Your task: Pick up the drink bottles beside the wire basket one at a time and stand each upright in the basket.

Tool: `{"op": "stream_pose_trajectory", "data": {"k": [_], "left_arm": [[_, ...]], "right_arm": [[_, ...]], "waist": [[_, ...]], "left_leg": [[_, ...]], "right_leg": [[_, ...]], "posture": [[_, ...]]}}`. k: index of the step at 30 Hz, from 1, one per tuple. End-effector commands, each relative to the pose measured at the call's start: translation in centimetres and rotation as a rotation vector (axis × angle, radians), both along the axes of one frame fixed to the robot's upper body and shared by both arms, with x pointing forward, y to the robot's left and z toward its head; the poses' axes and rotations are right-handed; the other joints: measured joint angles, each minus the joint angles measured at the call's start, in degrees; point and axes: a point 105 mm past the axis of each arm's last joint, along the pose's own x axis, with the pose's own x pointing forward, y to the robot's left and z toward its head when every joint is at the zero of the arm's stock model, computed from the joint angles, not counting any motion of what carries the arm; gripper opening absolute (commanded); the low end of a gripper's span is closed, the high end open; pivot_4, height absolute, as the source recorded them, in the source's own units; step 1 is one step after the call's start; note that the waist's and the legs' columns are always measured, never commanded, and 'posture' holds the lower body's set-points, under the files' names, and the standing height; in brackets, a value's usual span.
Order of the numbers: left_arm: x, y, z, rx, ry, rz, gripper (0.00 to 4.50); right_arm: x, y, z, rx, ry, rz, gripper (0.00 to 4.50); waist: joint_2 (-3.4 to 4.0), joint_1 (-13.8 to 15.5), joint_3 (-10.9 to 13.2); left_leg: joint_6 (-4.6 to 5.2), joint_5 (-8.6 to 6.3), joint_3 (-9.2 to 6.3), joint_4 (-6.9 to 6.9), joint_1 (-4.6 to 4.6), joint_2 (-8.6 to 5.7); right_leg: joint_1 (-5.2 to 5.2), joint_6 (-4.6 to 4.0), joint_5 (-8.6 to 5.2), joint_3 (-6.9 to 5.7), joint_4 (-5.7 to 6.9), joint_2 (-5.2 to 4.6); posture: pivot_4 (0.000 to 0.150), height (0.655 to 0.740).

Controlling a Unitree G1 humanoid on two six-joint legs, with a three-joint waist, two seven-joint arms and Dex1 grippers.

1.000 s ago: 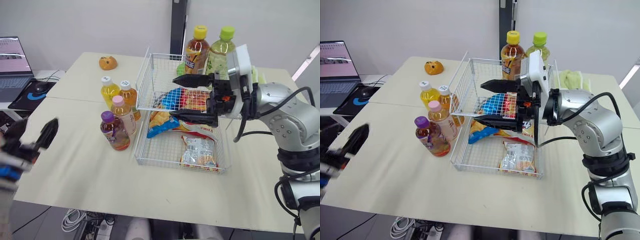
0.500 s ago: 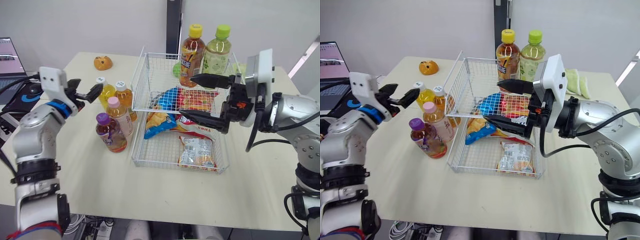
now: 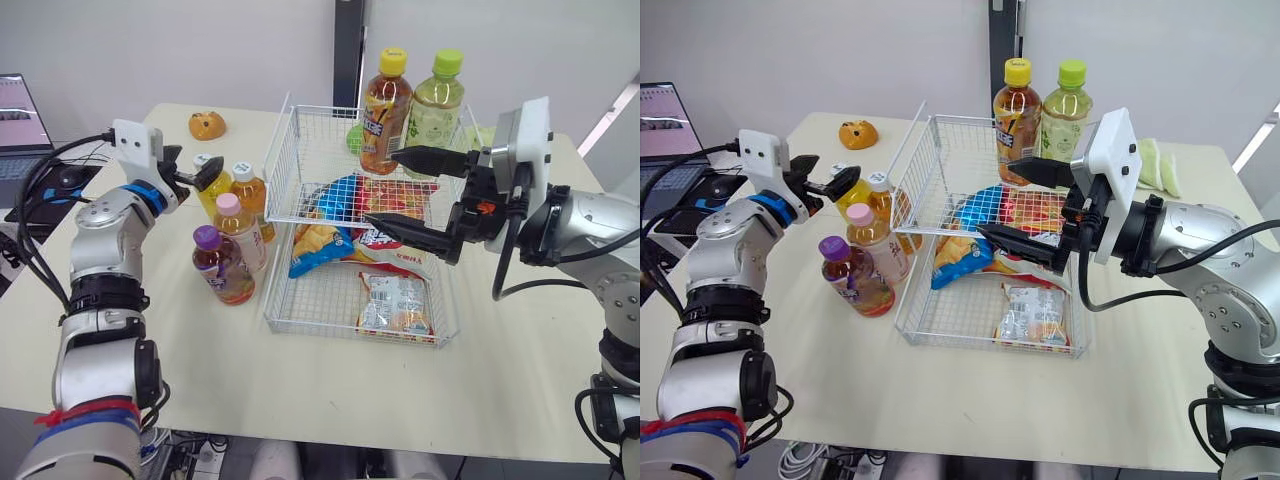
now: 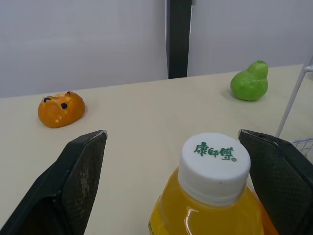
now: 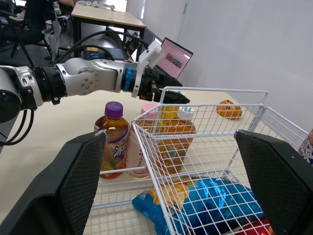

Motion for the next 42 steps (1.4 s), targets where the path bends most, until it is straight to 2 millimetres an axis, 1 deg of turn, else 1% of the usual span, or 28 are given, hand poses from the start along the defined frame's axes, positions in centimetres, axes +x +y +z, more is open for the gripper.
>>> {"op": "stream_pose_trajectory", "data": {"k": [1, 4, 6, 9, 13, 15, 19, 21, 25, 28, 30, 32, 33, 34, 35, 38, 40, 42], "left_arm": [[0.3, -0.5, 1.6, 0.026, -0.059, -0.017, 4.48], [0.6, -0.5, 1.5, 0.027, -0.057, -0.018, 4.48], [0.7, -0.6, 1.3, 0.030, -0.053, -0.018, 4.10], [0.8, -0.7, 1.0, 0.035, -0.044, -0.028, 3.28], [0.8, -0.6, 0.7, 0.040, -0.037, -0.030, 1.96], [0.8, -0.5, 0.6, 0.042, -0.035, -0.029, 1.40], [0.6, -0.1, 0.4, 0.040, -0.035, -0.023, 1.40], [0.3, 0.3, 1.0, 0.031, -0.053, -0.018, 1.40], [-1.1, 2.4, 4.8, 0.018, -0.128, -0.016, 1.40], [-2.8, 3.7, 7.7, 0.073, -0.138, -0.042, 1.40], [-4.1, 3.9, 10.0, 0.110, -0.132, -0.081, 1.40], [-5.0, 3.8, 12.3, 0.141, -0.139, -0.107, 1.40], [-5.3, 3.6, 13.0, 0.148, -0.143, -0.115, 1.40], [-5.4, 3.4, 13.6, 0.148, -0.147, -0.124, 1.40], [-5.7, 2.5, 15.2, 0.157, -0.178, -0.160, 1.40], [-6.5, 0.4, 19.2, 0.150, -0.258, -0.233, 1.40], [-7.2, -1.8, 22.2, 0.126, -0.310, -0.308, 1.40], [-7.8, -3.8, 24.3, 0.101, -0.341, -0.380, 1.40]], "right_arm": [[-0.6, -0.2, 1.3, 0.008, -0.061, -0.007, 4.50], [-0.6, -0.2, 1.3, 0.007, -0.062, -0.010, 4.50], [-0.6, -0.2, 1.3, 0.007, -0.062, -0.012, 4.50], [-0.5, -0.1, 1.4, 0.008, -0.063, -0.013, 4.50], [-0.3, 0.1, 1.4, 0.011, -0.062, -0.013, 4.50], [-0.2, 0.1, 1.3, 0.011, -0.061, -0.014, 4.50], [0.0, 0.3, 1.3, 0.010, -0.060, -0.013, 4.50], [0.0, 0.3, 1.2, 0.008, -0.061, -0.008, 4.50], [0.1, 0.4, 1.2, 0.004, -0.064, -0.002, 4.50], [0.2, 0.5, 1.2, 0.008, -0.066, 0.003, 4.50], [0.5, 0.4, 1.4, 0.020, -0.066, -0.001, 4.50], [0.8, 0.3, 1.6, 0.033, -0.060, 0.000, 4.50], [0.8, 0.3, 1.6, 0.034, -0.057, 0.002, 4.50], [1.0, 0.2, 1.5, 0.027, -0.057, 0.003, 4.50], [1.2, 0.2, 1.6, 0.020, -0.066, 0.000, 4.50], [1.8, 0.3, 1.9, 0.012, -0.092, -0.007, 4.50], [1.9, 0.5, 2.0, 0.014, -0.102, -0.007, 4.50], [2.0, 0.6, 2.0, 0.018, -0.103, -0.016, 4.50]], "waist": [[0.00, 0.0, 0.0], [0.00, -0.1, 0.0], [0.00, -0.1, 0.0], [0.00, -0.1, 0.0], [0.00, -0.1, 0.0], [0.00, -0.2, 0.0], [0.00, -0.2, 0.0], [0.00, -0.2, 0.0], [-0.04, -0.6, 0.0], [-0.09, -1.3, 0.1], [-0.09, -1.4, 0.1], [-0.10, -1.3, 0.1], [-0.11, -1.1, 0.1], [-0.11, -0.6, 0.1], [-0.11, -0.3, 0.1], [-0.14, 0.6, 0.1], [-0.24, 0.8, 0.2], [-0.24, 0.8, 0.2]], "left_leg": [[0.00, 0.00, 0.00, 0.00, 0.00, 0.00], [0.00, 0.00, 0.00, 0.00, 0.00, 0.00], [0.00, 0.00, 0.00, 0.00, 0.00, 0.00], [0.00, 0.00, 0.01, 0.00, 0.00, 0.00], [0.00, 0.00, 0.01, 0.00, 0.01, 0.00], [0.00, 0.00, 0.01, 0.00, 0.01, 0.01], [0.00, 0.00, 0.01, 0.00, 0.01, 0.01], [0.00, 0.00, 0.01, 0.00, 0.01, 0.02], [0.00, 0.00, 0.02, 0.00, -0.02, 0.03], [-0.02, 0.01, 0.02, -0.02, -0.17, 0.07], [-0.05, 0.03, 0.02, -0.03, -0.32, 0.07], [-0.06, 0.04, -0.01, 0.02, -0.49, 0.05], [-0.06, 0.04, -0.02, 0.06, -0.59, 0.04], [-0.06, 0.04, -0.04, 0.10, -0.73, 0.02], [-0.05, 0.04, -0.06, 0.14, -0.85, -0.01], [-0.04, 0.04, -0.10, 0.16, -0.92, -0.07], [-0.04, 0.04, -0.15, 0.18, -0.98, -0.07], [-0.04, 0.04, -0.14, 0.17, -1.01, -0.08]], "right_leg": [[0.00, 0.00, 0.00, 0.00, 0.00, 0.00], [-0.01, 0.00, 0.00, 0.00, 0.00, 0.00], [-0.01, 0.00, 0.00, 0.00, 0.00, 0.00], [-0.01, 0.01, 0.00, 0.00, 0.00, 0.00], [-0.01, 0.01, 0.00, 0.00, 0.00, 0.00], [-0.02, 0.01, 0.00, 0.00, 0.01, 0.01], [-0.02, 0.01, -0.01, 0.00, 0.01, 0.01], [-0.02, 0.01, -0.01, 0.00, 0.02, 0.01], [-0.05, 0.01, -0.01, 0.00, 0.01, 0.01], [-0.26, 0.01, 0.00, 0.00, 0.02, 0.05], [-0.39, 0.00, 0.00, -0.02, 0.01, 0.05], [-0.52, 0.00, 0.00, -0.05, 0.00, 0.04], [-0.60, 0.00, 0.00, -0.06, 0.01, 0.03], [-0.70, 0.00, 0.00, -0.08, 0.01, 0.03], [-0.79, 0.00, 0.00, -0.09, 0.02, 0.01], [-0.80, 0.01, -0.01, -0.13, 0.00, 0.01], [-0.80, 0.02, -0.01, -0.16, 0.00, 0.02], [-0.83, 0.02, -0.01, -0.16, -0.07, 0.02]], "posture": [[0.150, 0.7400], [0.150, 0.7400], [0.150, 0.7400], [0.150, 0.7400], [0.150, 0.7400], [0.150, 0.7400], [0.150, 0.7400], [0.150, 0.7400], [0.150, 0.7400], [0.150, 0.7400], [0.150, 0.7400], [0.150, 0.7400], [0.150, 0.7400], [0.150, 0.7400], [0.150, 0.7400], [0.150, 0.7400], [0.150, 0.7400], [0.150, 0.7400]]}}
